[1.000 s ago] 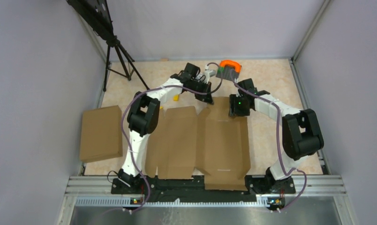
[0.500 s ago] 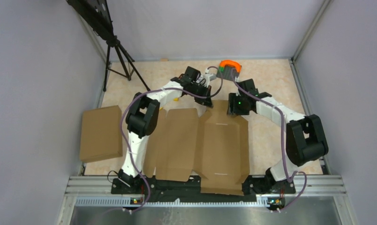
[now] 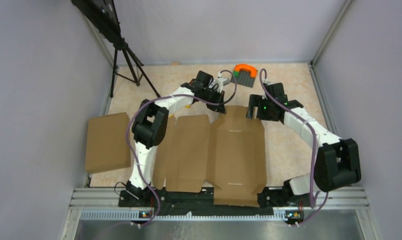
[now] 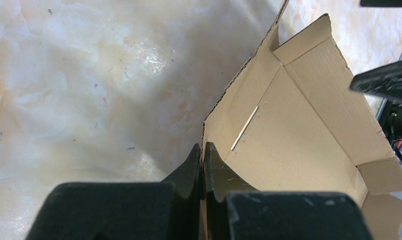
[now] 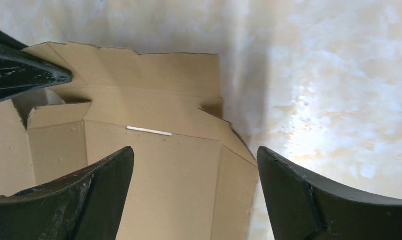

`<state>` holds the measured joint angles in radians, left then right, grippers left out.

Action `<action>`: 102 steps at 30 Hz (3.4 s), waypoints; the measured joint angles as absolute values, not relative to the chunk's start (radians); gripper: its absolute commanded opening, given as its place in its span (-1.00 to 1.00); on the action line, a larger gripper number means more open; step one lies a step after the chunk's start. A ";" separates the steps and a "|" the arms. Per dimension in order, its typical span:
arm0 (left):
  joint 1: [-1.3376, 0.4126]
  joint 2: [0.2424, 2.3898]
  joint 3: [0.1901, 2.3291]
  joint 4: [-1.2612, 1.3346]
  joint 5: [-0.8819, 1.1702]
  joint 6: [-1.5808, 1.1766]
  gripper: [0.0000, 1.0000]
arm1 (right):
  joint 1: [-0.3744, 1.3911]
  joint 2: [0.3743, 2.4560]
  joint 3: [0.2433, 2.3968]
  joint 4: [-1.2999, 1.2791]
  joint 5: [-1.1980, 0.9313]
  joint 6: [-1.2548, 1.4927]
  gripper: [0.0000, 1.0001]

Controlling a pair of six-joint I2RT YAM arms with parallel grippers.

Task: Fold the paper box

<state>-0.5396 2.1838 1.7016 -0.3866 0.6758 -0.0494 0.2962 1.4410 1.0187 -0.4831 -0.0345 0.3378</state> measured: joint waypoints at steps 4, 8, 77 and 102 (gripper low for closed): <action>-0.540 2.183 1.697 -0.379 0.664 -0.049 -1.00 | 0.256 1.378 0.986 -0.499 -0.007 0.348 0.85; -0.540 2.181 1.679 -0.353 0.649 -0.049 -1.00 | 0.244 1.327 0.935 -0.527 -0.001 0.371 0.61; -0.542 1.996 1.495 -0.374 0.786 0.027 0.22 | 0.397 1.382 0.838 -0.527 0.068 0.416 -0.96; -0.554 1.983 1.445 -0.350 0.831 0.002 0.72 | 0.398 1.343 0.778 -0.448 0.066 0.442 -0.85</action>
